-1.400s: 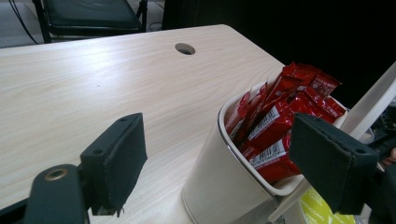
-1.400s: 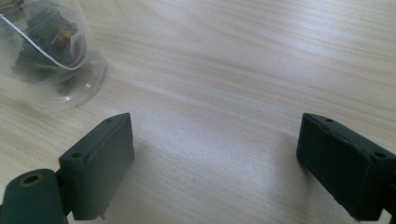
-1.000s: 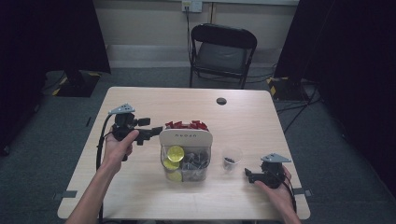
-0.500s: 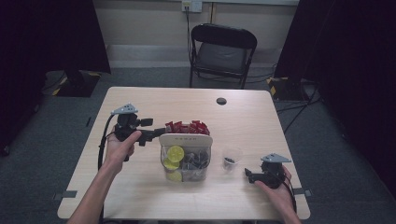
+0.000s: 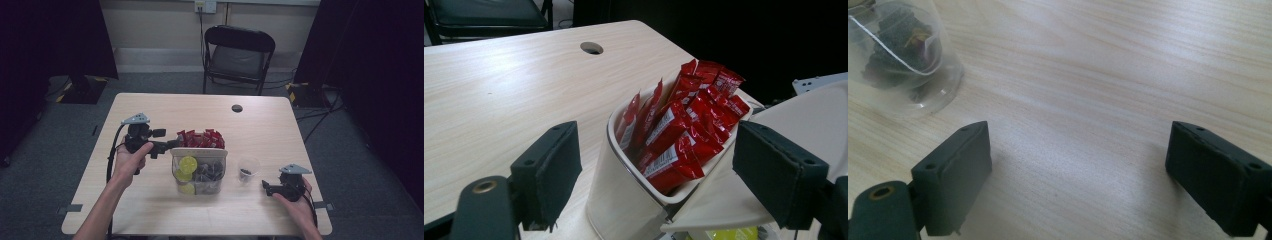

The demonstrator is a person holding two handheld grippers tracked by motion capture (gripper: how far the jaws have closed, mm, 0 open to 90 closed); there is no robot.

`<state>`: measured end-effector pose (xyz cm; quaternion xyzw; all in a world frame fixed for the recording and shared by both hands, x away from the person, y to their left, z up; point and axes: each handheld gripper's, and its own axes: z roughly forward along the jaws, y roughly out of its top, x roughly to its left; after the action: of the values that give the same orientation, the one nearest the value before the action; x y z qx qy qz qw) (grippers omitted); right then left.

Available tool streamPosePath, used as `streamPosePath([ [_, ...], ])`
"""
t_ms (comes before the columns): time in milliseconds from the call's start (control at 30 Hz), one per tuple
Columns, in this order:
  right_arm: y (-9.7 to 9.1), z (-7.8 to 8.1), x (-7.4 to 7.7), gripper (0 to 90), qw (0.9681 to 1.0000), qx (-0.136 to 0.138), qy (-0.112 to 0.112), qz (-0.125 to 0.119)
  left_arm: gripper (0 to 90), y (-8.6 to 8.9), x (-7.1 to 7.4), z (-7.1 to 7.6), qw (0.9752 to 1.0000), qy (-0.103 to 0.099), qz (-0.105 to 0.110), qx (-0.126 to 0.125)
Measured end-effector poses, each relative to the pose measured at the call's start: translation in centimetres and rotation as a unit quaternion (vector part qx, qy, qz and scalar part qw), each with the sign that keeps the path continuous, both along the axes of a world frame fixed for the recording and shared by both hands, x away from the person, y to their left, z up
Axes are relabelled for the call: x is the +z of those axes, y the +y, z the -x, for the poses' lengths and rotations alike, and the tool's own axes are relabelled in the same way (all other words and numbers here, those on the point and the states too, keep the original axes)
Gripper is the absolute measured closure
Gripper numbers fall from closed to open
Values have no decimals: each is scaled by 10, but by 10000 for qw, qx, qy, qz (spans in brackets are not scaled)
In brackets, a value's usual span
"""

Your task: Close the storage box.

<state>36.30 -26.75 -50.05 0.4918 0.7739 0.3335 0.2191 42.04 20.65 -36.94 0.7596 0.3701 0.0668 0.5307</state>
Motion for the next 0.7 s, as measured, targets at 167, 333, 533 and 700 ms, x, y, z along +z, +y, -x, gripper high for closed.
streamPosePath([
  [167,0,0,0,106,10000,3,0,0,186,-2,0,2,10000,16,16,-41],
  [333,0,0,0,106,10000,3,0,1,182,-5,-2,5,9999,24,-60,-106],
  [533,0,0,0,106,10000,2,-1,1,179,-7,-3,7,9996,-16,-225,-148],
  [700,0,0,0,106,10000,3,-1,0,179,-9,-4,9,9996,32,-190,-202],
])
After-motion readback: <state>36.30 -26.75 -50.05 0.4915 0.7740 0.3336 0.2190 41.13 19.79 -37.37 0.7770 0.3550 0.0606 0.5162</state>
